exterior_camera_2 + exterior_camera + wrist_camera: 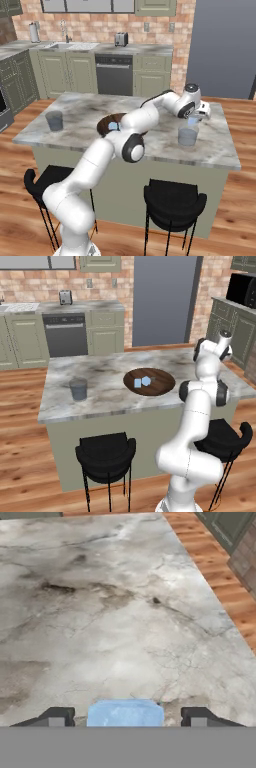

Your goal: There are four ice cubes in the ice bowl. Place two ice cubes in each glass of water.

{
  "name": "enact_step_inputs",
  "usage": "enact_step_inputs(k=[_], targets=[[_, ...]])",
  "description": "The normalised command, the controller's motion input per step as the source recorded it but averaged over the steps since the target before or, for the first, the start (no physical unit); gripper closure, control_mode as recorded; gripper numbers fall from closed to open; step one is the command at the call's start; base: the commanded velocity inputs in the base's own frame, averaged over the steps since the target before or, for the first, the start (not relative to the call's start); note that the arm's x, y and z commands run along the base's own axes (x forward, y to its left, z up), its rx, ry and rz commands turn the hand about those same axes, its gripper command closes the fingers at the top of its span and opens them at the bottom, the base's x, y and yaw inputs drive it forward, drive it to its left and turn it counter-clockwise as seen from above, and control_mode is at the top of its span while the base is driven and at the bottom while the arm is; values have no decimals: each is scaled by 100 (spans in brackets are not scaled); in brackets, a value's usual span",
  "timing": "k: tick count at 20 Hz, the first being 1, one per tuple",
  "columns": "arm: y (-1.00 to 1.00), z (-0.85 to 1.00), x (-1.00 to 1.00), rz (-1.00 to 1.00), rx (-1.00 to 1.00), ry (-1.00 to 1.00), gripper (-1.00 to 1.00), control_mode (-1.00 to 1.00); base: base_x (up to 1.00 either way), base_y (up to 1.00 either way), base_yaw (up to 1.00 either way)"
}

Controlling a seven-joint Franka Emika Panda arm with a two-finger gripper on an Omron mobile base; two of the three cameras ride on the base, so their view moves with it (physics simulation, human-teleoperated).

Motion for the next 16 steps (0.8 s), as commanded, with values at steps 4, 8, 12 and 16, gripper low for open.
enact_step_inputs(k=[4, 8, 12, 16], targets=[[0, 0, -2, 0, 0, 0, -100, -100, 0, 0, 0], [0, 0, -25, 0, 0, 0, -100, -100, 0, 0, 0], [7, 0, -41, 1, 0, 0, -100, -100, 0, 0, 0], [30, 0, -92, 5, 0, -4, -100, -100, 0, 0, 0]])
